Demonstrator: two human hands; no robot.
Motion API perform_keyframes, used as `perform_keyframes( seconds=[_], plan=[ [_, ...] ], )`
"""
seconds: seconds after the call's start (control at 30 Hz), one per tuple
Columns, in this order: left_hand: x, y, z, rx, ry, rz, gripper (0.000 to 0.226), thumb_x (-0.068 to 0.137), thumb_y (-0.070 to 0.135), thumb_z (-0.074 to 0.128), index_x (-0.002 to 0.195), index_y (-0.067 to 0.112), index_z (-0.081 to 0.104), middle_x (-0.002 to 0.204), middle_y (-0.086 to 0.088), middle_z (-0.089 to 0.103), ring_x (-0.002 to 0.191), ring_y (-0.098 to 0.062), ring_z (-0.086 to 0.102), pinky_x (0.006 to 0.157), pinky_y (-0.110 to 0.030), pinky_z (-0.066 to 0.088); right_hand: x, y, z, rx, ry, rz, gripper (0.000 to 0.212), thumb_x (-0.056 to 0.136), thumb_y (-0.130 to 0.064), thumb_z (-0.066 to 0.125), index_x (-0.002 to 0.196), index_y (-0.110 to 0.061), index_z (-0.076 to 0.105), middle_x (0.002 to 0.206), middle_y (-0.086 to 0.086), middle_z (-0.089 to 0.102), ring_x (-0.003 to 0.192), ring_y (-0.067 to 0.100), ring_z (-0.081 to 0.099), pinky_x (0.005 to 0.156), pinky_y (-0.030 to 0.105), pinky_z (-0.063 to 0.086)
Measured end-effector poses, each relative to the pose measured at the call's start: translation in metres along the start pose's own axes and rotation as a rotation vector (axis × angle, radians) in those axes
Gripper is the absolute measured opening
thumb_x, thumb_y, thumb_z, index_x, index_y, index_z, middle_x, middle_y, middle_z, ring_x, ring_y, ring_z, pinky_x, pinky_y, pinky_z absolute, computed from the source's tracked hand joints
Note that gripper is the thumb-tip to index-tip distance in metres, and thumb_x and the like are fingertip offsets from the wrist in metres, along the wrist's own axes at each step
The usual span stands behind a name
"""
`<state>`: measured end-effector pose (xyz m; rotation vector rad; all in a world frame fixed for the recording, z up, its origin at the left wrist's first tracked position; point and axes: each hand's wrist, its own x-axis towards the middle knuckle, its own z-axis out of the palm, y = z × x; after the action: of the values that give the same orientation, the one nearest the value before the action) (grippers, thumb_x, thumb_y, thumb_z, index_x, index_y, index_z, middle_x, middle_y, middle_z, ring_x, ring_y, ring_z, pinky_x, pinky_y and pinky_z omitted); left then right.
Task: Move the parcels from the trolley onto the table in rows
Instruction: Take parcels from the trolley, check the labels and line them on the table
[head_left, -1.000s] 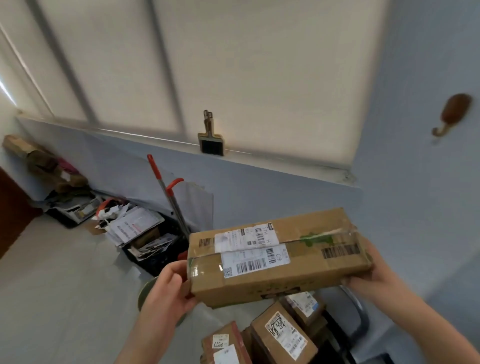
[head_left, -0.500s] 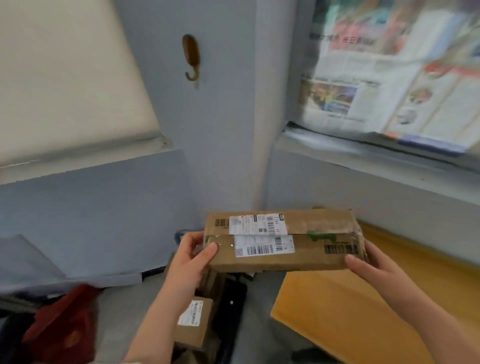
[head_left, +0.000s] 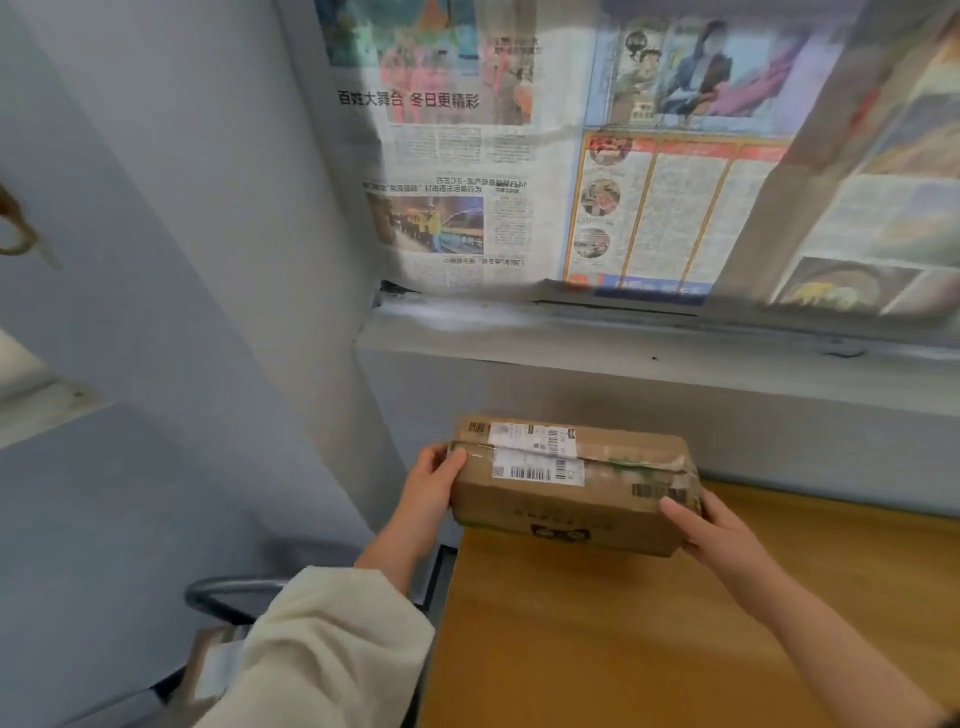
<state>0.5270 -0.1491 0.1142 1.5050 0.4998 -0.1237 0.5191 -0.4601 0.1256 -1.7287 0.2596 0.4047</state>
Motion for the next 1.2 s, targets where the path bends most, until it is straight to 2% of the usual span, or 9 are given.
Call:
perform_keyframes(
  seconds=[0.13, 0.33, 0.47, 0.7, 0.8, 0.93, 1.07, 1.13, 1.2],
  plan=[
    [0.037, 0.005, 0.016, 0.001, -0.002, -0.089, 0.024, 0.095, 0.028, 0.052, 0.118, 0.021, 0.051, 0.111, -0.001, 0.062, 0.096, -0.013, 0.059, 0.072, -0.028, 0.048, 0.039, 0.005, -0.006, -0.042, -0.024, 0.051, 0.052, 0.083, -0.035, 0.062, 0.131, -0.025, 0.046, 0.114, -0.007, 0.057, 0.096, 0.008, 0.054, 0.079, 0.024, 0.045],
    [0.066, 0.0, 0.032, -0.039, 0.051, -0.127, 0.024, 0.096, 0.02, 0.049, 0.119, 0.016, 0.05, 0.111, -0.005, 0.061, 0.095, -0.015, 0.059, 0.074, -0.027, 0.049, 0.073, 0.008, -0.009, -0.127, -0.023, 0.063, 0.053, 0.082, -0.034, 0.065, 0.13, -0.021, 0.048, 0.124, -0.001, 0.057, 0.109, 0.017, 0.053, 0.096, 0.038, 0.045],
    [0.078, -0.007, 0.036, -0.035, 0.083, -0.146, 0.024, 0.096, 0.017, 0.048, 0.12, 0.015, 0.05, 0.109, -0.006, 0.061, 0.095, -0.016, 0.06, 0.074, -0.028, 0.049, 0.087, 0.007, -0.011, -0.158, -0.005, 0.066, 0.056, 0.082, -0.033, 0.066, 0.132, -0.018, 0.047, 0.128, 0.001, 0.056, 0.109, 0.014, 0.05, 0.093, 0.032, 0.041],
    [0.097, -0.006, 0.039, 0.04, 0.098, -0.141, 0.025, 0.097, 0.019, 0.048, 0.121, 0.015, 0.048, 0.116, -0.007, 0.059, 0.105, -0.021, 0.058, 0.096, -0.04, 0.047, 0.101, 0.004, -0.01, -0.263, 0.001, 0.061, 0.047, 0.084, -0.033, 0.064, 0.127, -0.018, 0.051, 0.116, -0.006, 0.056, 0.1, 0.009, 0.047, 0.087, 0.029, 0.038],
    [0.098, -0.005, 0.036, 0.044, 0.087, -0.14, 0.029, 0.096, 0.017, 0.051, 0.124, 0.012, 0.048, 0.117, -0.008, 0.059, 0.106, -0.022, 0.058, 0.089, -0.034, 0.049, 0.103, 0.005, -0.011, -0.301, -0.007, 0.037, 0.045, 0.085, -0.033, 0.064, 0.125, -0.018, 0.052, 0.108, -0.01, 0.053, 0.098, 0.007, 0.047, 0.085, 0.026, 0.038],
    [0.099, -0.003, 0.035, 0.061, 0.078, -0.131, 0.032, 0.095, 0.016, 0.052, 0.126, 0.01, 0.047, 0.12, -0.01, 0.059, 0.107, -0.024, 0.058, 0.087, -0.033, 0.049, 0.105, 0.003, -0.014, -0.317, -0.038, 0.025, 0.043, 0.085, -0.031, 0.064, 0.124, -0.017, 0.053, 0.116, -0.003, 0.058, 0.097, 0.008, 0.05, 0.084, 0.026, 0.039],
    [0.097, -0.002, 0.038, 0.205, 0.136, -0.081, 0.031, 0.095, 0.022, 0.054, 0.125, 0.014, 0.052, 0.119, -0.004, 0.058, 0.096, -0.013, 0.055, 0.08, -0.026, 0.043, 0.105, 0.003, -0.012, -0.333, -0.018, 0.034, 0.048, 0.085, -0.032, 0.063, 0.128, -0.014, 0.05, 0.125, 0.004, 0.057, 0.107, 0.015, 0.051, 0.087, 0.028, 0.039],
    [0.095, 0.003, 0.038, 0.313, 0.122, -0.049, 0.038, 0.095, 0.026, 0.052, 0.131, 0.013, 0.051, 0.126, -0.007, 0.058, 0.107, -0.017, 0.055, 0.085, -0.027, 0.043, 0.102, 0.003, -0.012, -0.344, 0.004, 0.047, 0.053, 0.085, -0.034, 0.064, 0.131, -0.012, 0.048, 0.131, 0.008, 0.054, 0.117, 0.023, 0.05, 0.089, 0.03, 0.039],
    [0.087, 0.008, 0.036, 0.325, 0.102, -0.041, 0.051, 0.095, 0.033, 0.051, 0.142, 0.015, 0.038, 0.142, -0.009, 0.045, 0.125, -0.023, 0.046, 0.099, -0.033, 0.038, 0.096, 0.001, -0.012, -0.341, 0.07, 0.049, 0.066, 0.083, -0.036, 0.066, 0.138, -0.01, 0.039, 0.139, 0.011, 0.047, 0.126, 0.029, 0.045, 0.096, 0.037, 0.04]
  ],
)
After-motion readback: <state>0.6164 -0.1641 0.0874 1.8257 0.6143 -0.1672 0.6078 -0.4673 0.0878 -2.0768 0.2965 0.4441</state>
